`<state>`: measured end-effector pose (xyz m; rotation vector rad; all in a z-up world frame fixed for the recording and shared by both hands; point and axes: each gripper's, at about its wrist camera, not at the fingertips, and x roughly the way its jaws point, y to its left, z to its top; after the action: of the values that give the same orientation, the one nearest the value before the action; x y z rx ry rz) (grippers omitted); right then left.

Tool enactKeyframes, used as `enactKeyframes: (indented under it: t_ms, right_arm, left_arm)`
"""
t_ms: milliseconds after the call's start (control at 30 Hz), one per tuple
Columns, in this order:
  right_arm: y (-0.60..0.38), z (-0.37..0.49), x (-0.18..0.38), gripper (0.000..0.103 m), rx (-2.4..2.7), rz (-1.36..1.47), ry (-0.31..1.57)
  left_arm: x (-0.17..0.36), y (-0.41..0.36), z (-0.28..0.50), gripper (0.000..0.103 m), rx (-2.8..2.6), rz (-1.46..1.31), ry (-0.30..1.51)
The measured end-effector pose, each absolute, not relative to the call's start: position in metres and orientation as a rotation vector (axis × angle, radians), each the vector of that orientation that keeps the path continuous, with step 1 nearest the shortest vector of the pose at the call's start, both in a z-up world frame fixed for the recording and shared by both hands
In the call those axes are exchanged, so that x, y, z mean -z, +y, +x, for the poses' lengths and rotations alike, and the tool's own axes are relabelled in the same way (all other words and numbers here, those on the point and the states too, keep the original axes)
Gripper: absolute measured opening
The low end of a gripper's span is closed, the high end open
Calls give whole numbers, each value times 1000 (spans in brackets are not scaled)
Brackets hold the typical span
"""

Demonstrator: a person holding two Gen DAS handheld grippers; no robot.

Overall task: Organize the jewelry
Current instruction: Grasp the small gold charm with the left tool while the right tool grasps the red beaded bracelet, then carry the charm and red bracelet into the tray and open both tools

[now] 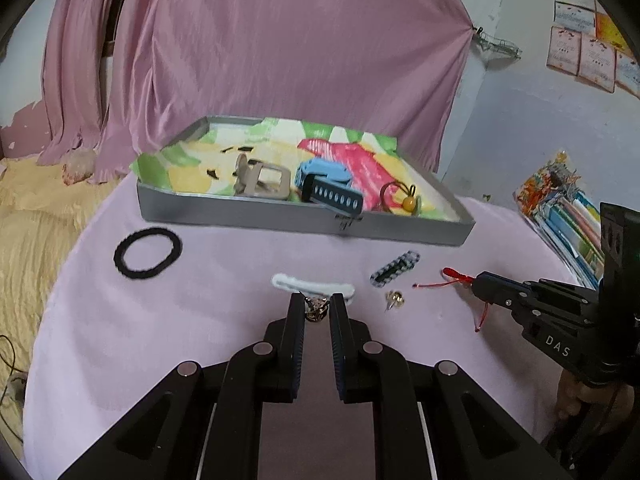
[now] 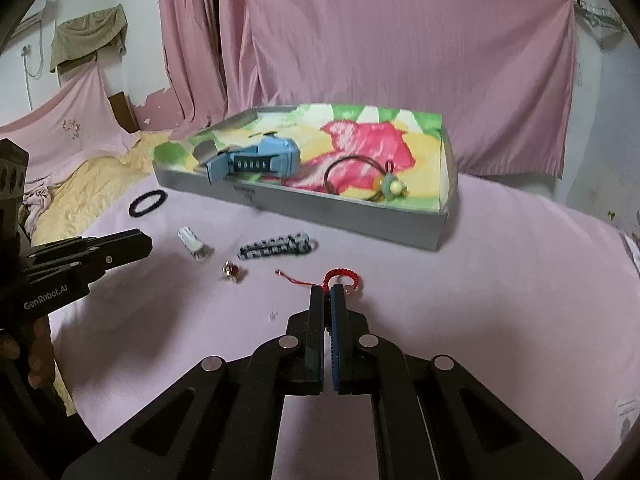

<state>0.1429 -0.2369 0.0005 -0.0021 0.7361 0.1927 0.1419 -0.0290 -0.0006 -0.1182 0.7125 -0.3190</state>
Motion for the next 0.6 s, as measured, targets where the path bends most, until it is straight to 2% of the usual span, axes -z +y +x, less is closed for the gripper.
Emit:
enactKeyframes:
  t_ms: [367, 600]
  right_arm:
    - [-242, 144, -12, 3, -192, 4, 693]
    - [-240, 158, -42, 3, -200, -13, 584]
  left_arm:
    - [-6, -32, 148, 12, 324, -127, 686]
    - [-33, -25, 167, 12, 299, -148, 585]
